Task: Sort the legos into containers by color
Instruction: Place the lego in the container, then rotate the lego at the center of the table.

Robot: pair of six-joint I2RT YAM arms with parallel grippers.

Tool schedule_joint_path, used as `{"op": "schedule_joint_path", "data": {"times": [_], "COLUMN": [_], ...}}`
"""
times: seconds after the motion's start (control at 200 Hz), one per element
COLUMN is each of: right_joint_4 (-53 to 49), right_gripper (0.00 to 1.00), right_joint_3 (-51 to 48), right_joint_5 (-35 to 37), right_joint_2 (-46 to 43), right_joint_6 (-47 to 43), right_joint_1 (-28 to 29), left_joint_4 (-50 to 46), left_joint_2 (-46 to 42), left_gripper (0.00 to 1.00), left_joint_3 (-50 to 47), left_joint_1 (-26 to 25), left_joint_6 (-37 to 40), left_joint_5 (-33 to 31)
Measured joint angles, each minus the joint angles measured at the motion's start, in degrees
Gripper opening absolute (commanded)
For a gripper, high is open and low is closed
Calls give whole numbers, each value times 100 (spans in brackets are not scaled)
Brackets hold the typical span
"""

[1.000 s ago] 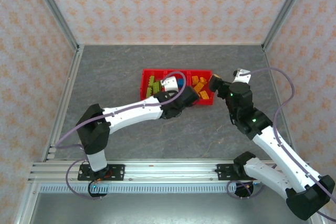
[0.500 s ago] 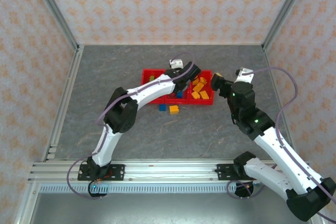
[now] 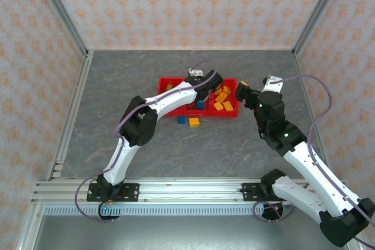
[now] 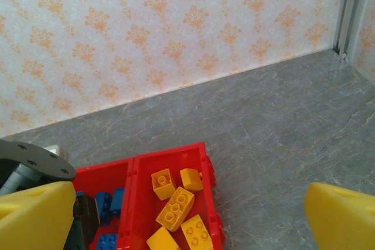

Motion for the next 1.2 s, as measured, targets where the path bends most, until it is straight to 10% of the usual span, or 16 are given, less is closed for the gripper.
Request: {"op": "schedule_joint_path", "data": {"times": [0.27, 0.716, 1.201], "right_joint_4": [0, -2, 2], "right_gripper": [100, 100, 100], "right_joint_3": [0, 0, 4], "right_joint_5": [0, -4, -76], "right_joint_2": [7, 50, 140], "right_joint_6": [2, 7, 74], "right_joint_1": [0, 0, 0], "left_joint_4": [109, 431, 1027], "left_joint_2": [-203, -1167, -2546], "left_gripper": [51, 99, 99], "left_joint_3": [-315, -898, -2680], "left_joint_1": [-11, -212, -957], "left_joint_6": [4, 251, -232], "left_joint_5": [195, 356, 439]}}
